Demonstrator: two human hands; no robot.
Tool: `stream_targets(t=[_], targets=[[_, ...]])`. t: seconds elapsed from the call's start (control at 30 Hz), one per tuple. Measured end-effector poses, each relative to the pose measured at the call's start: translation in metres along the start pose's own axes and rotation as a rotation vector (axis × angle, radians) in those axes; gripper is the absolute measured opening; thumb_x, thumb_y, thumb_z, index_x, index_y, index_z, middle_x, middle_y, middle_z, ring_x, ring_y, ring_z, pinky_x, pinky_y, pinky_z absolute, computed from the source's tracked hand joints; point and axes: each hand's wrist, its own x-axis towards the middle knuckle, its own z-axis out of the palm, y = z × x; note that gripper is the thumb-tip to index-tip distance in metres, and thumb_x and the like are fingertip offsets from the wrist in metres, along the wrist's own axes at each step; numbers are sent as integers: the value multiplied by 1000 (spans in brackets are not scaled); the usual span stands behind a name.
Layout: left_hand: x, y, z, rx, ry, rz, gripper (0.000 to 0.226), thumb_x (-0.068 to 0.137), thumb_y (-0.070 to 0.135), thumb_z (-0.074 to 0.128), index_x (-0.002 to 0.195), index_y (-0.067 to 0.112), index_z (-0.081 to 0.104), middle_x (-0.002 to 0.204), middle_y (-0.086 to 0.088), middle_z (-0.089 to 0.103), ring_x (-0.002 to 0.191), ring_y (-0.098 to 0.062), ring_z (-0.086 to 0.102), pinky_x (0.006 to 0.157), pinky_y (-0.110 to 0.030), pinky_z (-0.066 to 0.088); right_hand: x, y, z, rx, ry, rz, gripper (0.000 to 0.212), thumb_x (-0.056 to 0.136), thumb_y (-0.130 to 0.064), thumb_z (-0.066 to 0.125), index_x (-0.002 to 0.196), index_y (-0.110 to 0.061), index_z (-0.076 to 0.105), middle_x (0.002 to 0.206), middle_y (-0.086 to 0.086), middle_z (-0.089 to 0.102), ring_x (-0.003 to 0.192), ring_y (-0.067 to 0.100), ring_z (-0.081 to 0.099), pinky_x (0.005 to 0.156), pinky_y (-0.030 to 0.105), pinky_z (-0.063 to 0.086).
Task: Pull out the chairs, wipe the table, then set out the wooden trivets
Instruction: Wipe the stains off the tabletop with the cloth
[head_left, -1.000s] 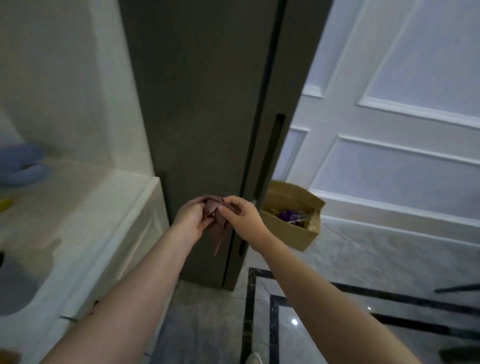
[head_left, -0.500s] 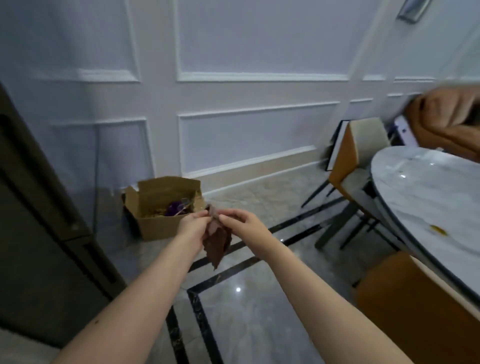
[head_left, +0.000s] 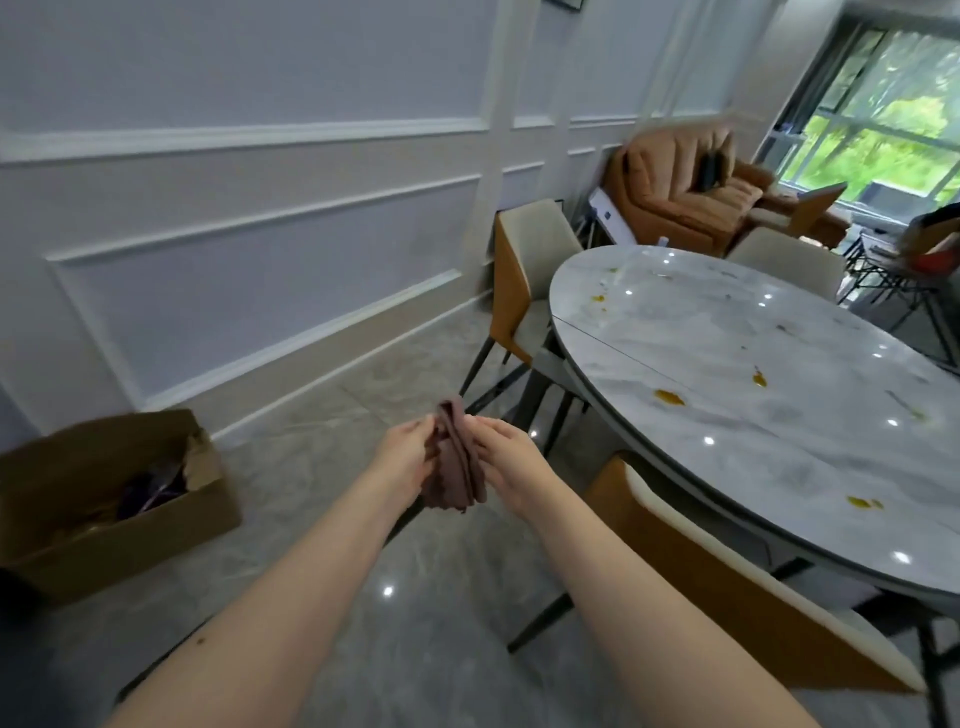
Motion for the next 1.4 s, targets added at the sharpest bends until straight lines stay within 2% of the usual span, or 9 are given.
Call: stream_targets(t=[0.13,0.33,0.43,0.53,0.8,0.9,1.0,1.23,1.4], targets=[[39,1,39,83,-109,-29,29,100,9,40,78,6,57,45,2,61,34,-5,55,37,-12,43,33,-16,-27,30,91,16,42,87,-40,66,113,-8,65,107,10,71,96,22,68,87,35,54],[113,27,85,278,-280,-64,15,96,11,51,101,3,63,84,-10,67,71,-16,66,59,-20,55,101,-51,-54,68,227,16,49,79,-40,74,118,-14,59,108,6,69,97,17,67,73,29,55],[163,49,109,380,-376,-65,18,94,7,54,109,0,62,88,-11,67,76,-17,65,61,-20,56,142,-73,-64,112,322,6,38,86,-30,69,118,-14,60,109,9,68,99,22,66,77,34,57],[204,64,133,453,-416,-69,19,92,4,56,110,0,61,89,-12,67,77,-18,65,60,-22,57,176,-92,-76,185,421,-23,13,96,-17,54,103,-15,65,97,10,69,87,20,67,66,28,56],[296,60,210,643,-430,-61,11,95,17,51,91,12,60,81,-3,63,74,-14,61,63,-26,51,243,-121,-140,230,634,-27,18,98,-16,46,91,-20,62,76,2,62,69,14,56,54,23,42],[334,52,240,720,-380,-20,19,96,19,46,102,7,59,93,-9,63,87,-24,62,71,-36,53,266,-131,-171,237,663,-32,20,98,-17,44,95,-22,63,80,-1,62,73,13,56,60,25,42],[366,47,272,690,-377,-97,16,94,14,48,109,11,51,100,-7,57,87,-19,57,61,-29,49,291,-142,-205,203,676,-47,21,98,-16,43,104,-17,63,82,-2,62,75,11,56,63,24,45],[433,46,339,784,-533,-23,64,85,-5,57,140,22,37,132,-7,49,120,-24,50,90,-31,47,355,-175,-273,86,652,-54,24,97,-16,43,95,-19,67,83,-3,66,77,9,59,63,21,45],[476,43,365,952,-617,-14,44,85,2,59,125,19,55,121,-8,59,106,-22,56,78,-28,49,397,-186,-299,30,680,-28,24,95,-13,44,97,-14,67,88,0,67,80,12,60,61,20,46]])
